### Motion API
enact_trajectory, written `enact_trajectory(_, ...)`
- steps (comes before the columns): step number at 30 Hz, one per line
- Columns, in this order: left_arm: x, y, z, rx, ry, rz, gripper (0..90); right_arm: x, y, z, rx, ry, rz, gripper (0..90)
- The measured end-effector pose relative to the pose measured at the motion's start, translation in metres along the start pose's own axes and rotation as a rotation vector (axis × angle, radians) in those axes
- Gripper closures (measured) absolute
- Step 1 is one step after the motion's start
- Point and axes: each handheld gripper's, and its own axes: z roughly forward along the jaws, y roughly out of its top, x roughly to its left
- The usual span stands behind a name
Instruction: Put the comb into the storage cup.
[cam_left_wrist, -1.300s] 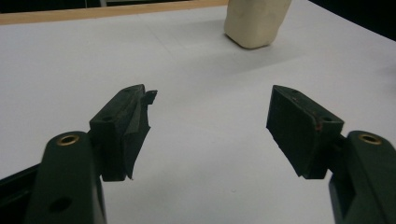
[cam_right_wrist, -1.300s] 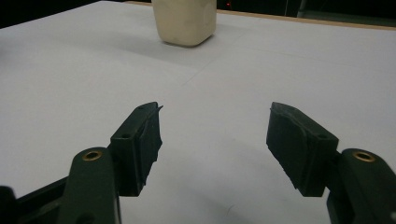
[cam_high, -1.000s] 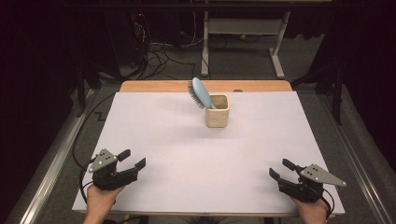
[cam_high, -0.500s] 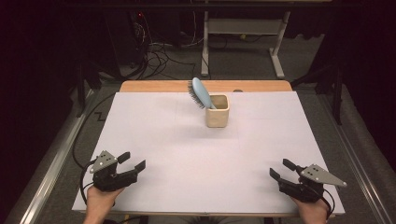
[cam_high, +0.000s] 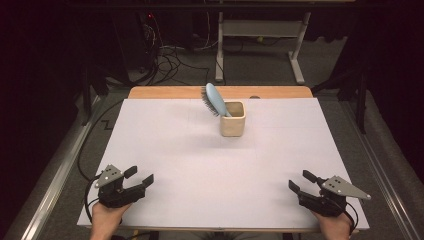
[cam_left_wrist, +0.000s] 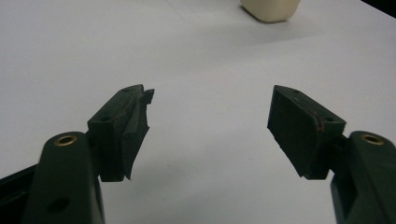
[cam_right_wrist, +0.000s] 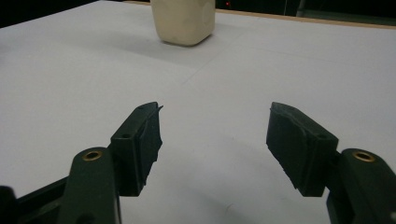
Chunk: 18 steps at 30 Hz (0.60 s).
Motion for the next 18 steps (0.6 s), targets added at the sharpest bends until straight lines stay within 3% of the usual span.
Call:
enact_trajectory(8, 0.002, -0.004, -0.001, -0.011, 0.019, -0.013, 29.1, 0.000, 0.000, 0.000, -0.001, -0.001, -0.002, 35.8)
enact_trajectory(16, 0.010, -0.010, -0.004, -0.043, 0.055, -0.054, 28.5, 0.000, 0.000, 0.000, 0.000, -0.001, 0.000, 35.8)
enact_trajectory(18, 0.010, -0.012, -0.004, -0.052, 0.069, -0.044, 28.1, 0.000, 0.000, -0.001, 0.000, 0.001, 0.002, 35.6)
